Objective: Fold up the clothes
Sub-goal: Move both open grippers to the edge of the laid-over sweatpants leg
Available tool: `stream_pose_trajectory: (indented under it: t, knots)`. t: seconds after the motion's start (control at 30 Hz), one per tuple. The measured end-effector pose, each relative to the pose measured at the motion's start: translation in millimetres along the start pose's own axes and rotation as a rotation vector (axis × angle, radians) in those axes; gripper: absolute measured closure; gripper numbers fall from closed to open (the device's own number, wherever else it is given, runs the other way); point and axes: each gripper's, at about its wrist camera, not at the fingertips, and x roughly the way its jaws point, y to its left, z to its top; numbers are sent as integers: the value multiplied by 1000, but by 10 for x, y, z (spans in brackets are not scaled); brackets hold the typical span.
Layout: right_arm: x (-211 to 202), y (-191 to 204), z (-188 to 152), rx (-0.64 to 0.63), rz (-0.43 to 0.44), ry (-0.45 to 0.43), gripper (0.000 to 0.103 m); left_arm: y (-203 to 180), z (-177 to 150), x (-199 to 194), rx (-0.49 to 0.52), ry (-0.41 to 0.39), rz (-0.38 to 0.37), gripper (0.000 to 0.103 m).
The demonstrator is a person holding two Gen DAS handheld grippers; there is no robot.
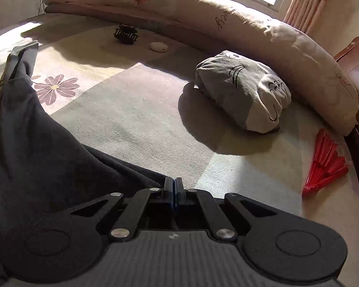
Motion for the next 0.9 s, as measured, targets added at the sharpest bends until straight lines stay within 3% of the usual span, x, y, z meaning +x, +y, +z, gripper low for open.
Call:
stream_pose_trajectory:
  t: [0.07,0.17,0.27,0.4,0.6,0.63,0.67,0.73,0.77,0.9]
  knots:
    - [85,-100,-15,49,-120,0,102,-6,-11,-17,2,-7,1,4]
    - [167,-374,-76,211,-161,34,102,23,-53,-31,7,-3,13,4]
    - [17,-431,-136,248,-72,1,100,71,-119,-45,15,4,9,4]
    - [-179,-453,-214,198,-39,-7,72,147,-215,-14,2,15,17,4]
    - [-167,-540,-484,194,-31,56,43,141,-321,63,3,33,0,4]
    - [-146,-523,-540,192,-35,67,42,136,-321,79,6,38,-2,4]
    - [-82,-500,-595,192,-38,98,43,127,-316,97,10,42,0,4]
    - [-36,-418,-648,177,-23,105,73,111,-300,107,16,43,6,4]
    - [-57,-368,-659,168,-19,82,97,110,-289,105,19,42,4,4]
    - [-35,-519,-627,276,-182,54,100,141,-240,78,23,33,20,4]
